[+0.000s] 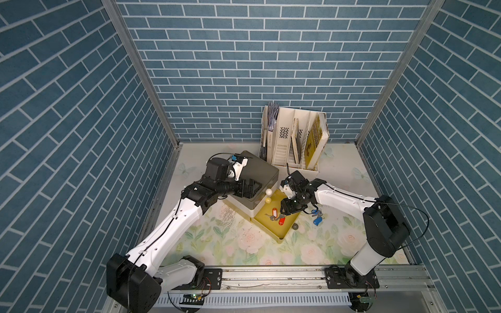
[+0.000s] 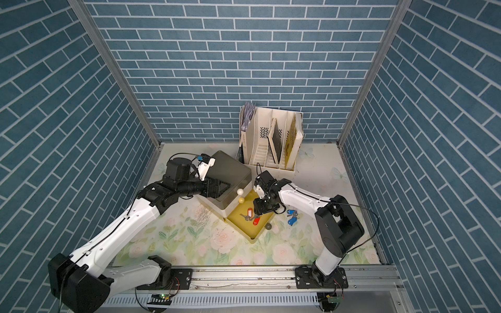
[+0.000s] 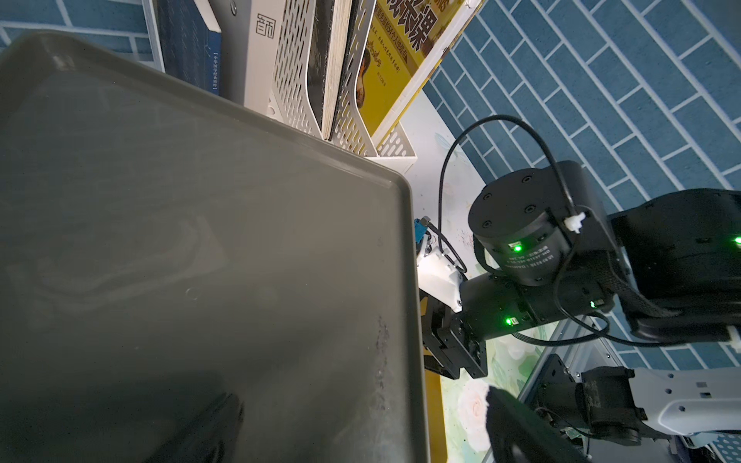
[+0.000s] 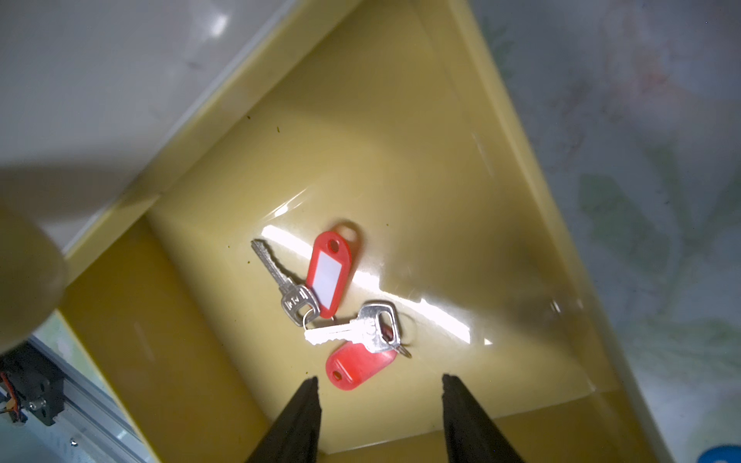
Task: Take the keys out of the drawer
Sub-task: Pick up the key from the drawer.
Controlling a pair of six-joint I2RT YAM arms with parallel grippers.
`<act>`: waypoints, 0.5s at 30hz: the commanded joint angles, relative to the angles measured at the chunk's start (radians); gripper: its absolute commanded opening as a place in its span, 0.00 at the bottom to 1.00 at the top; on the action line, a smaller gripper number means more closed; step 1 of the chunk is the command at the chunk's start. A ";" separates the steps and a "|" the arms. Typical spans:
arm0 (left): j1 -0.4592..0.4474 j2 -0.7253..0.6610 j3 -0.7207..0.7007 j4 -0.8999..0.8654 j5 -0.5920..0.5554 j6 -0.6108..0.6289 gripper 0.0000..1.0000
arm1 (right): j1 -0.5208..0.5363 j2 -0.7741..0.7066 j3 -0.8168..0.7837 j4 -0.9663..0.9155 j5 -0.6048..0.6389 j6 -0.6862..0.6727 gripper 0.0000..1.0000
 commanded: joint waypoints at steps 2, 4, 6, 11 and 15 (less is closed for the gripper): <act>0.007 0.001 -0.014 0.007 0.008 0.007 1.00 | 0.004 0.039 0.025 -0.023 0.019 -0.049 0.52; 0.008 0.001 -0.013 0.002 0.007 0.008 1.00 | 0.004 0.052 0.024 -0.022 0.021 -0.051 0.51; 0.008 0.002 -0.011 -0.004 0.005 0.013 1.00 | 0.004 0.061 0.021 -0.021 0.022 -0.051 0.51; 0.008 0.001 -0.007 -0.011 -0.003 0.018 1.00 | 0.004 0.078 0.008 -0.010 0.015 -0.055 0.48; 0.007 0.004 -0.009 -0.010 -0.005 0.019 1.00 | 0.004 0.093 0.001 0.000 0.012 -0.055 0.46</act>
